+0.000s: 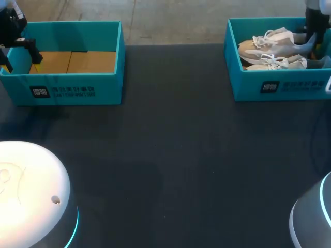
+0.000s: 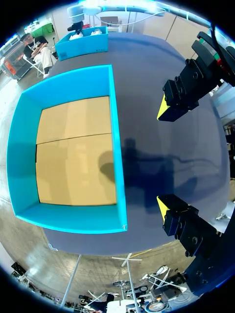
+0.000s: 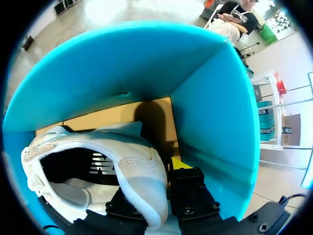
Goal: Take the shoe out of the shoebox, open the shoe tongue, remove and reinsert the insole, then place the shoe into the shoebox
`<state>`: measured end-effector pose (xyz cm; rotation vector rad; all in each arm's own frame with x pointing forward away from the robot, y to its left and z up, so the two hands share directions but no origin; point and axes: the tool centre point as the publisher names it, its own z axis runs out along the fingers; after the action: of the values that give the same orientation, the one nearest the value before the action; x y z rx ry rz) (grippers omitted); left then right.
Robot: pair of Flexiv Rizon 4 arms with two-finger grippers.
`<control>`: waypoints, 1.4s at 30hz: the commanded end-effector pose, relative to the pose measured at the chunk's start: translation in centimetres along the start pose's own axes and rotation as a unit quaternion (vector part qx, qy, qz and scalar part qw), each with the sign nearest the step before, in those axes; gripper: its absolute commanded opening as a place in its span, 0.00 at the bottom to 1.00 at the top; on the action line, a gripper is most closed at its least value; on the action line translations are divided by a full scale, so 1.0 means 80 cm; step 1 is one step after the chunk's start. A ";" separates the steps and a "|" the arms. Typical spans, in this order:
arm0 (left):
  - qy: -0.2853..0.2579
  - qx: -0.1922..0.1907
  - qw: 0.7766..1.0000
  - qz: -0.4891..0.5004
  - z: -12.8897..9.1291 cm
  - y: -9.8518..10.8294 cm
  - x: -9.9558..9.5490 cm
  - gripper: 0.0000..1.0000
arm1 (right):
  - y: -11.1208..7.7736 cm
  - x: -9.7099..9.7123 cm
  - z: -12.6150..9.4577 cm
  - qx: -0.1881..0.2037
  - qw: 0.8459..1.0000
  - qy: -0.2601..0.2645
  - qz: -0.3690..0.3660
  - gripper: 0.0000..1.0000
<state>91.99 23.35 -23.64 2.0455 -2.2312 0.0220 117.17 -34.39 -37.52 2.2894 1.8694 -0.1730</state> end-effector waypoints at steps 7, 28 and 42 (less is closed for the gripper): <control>-0.001 -0.001 1.000 0.000 -0.001 0.000 0.000 1.00 | 0.011 0.000 0.010 0.012 1.000 0.005 -0.005 0.00; -0.001 -0.001 1.000 0.000 -0.001 0.000 0.000 1.00 | 0.004 0.010 0.008 0.012 1.000 0.016 -0.014 0.00; -0.001 -0.001 1.000 0.000 -0.001 0.000 0.000 1.00 | 0.000 0.014 0.003 0.012 1.000 0.012 -0.013 0.04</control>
<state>91.99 23.35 -23.64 2.0455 -2.2312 0.0220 117.42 -33.49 -38.01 2.2932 1.9216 -0.1711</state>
